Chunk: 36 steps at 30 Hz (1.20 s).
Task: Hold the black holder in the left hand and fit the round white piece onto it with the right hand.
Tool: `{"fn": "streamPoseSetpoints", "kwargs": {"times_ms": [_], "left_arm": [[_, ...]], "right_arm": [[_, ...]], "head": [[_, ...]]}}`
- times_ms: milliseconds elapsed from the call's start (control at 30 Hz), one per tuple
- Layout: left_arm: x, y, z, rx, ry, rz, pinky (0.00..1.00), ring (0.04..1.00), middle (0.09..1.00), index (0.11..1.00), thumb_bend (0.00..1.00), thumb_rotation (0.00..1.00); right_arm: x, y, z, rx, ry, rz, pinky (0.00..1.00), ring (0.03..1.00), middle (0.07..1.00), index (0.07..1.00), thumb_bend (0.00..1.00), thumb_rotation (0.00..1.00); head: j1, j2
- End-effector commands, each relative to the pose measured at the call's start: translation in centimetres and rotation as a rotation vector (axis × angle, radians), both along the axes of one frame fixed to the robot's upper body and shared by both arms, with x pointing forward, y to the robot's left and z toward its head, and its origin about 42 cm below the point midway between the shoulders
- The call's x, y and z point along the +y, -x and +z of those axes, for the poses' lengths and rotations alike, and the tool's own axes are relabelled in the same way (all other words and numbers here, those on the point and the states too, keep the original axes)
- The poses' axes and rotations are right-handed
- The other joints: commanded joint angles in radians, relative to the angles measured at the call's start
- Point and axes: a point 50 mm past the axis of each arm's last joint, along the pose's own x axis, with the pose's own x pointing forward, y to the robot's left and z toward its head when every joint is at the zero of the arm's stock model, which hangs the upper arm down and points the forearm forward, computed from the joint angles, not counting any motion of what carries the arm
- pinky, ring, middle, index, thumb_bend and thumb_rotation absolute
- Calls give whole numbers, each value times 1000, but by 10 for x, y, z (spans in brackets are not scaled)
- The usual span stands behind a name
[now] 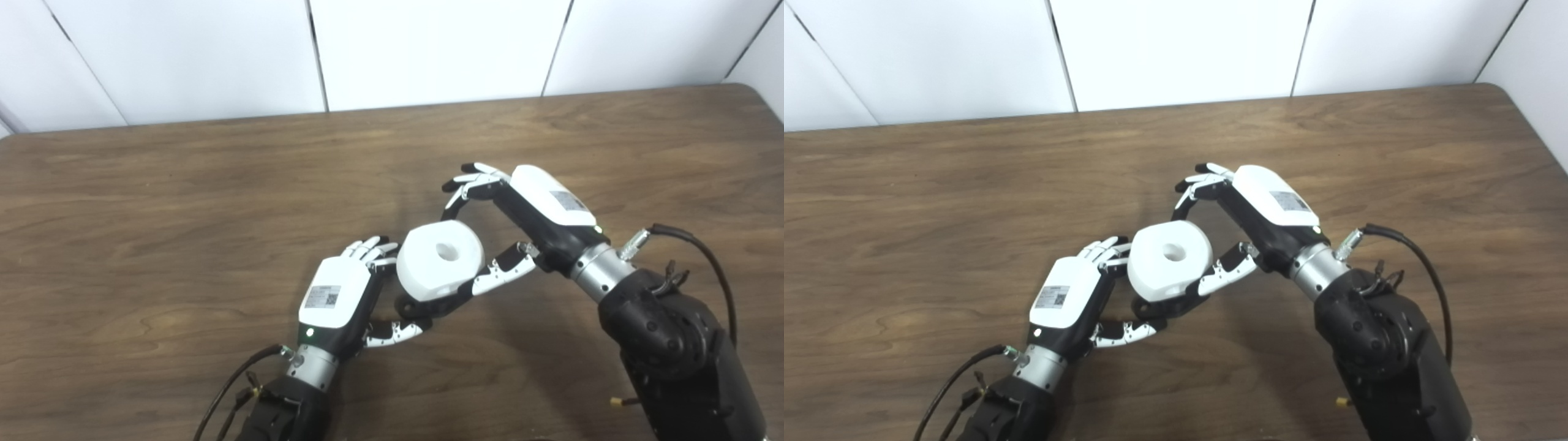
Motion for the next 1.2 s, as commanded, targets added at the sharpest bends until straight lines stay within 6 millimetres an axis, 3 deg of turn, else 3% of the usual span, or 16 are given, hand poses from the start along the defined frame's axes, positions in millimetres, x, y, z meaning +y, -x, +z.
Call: {"fn": "streamPoseSetpoints", "kwargs": {"times_ms": [0, 500, 1167], "left_arm": [[-1, 3, -10, 42, -50, -22, 882, 886, 817, 488, 520, 48], [-2, 3, -9, 39, -53, -23, 879, 887, 817, 488, 520, 48], [0, 2, -8, 39, -55, -21, 883, 888, 815, 488, 520, 49]], "right_arm": [[2, 1, 25, -107, -15, 14, 773, 929, 809, 482, 522, 135], [3, 1, 55, -136, 28, 32, 792, 946, 806, 482, 523, 133], [4, 0, 55, -98, 162, 52, 835, 927, 790, 483, 524, 133]], "head": [[-1, 0], [-1, 4], [-11, 9]]}}
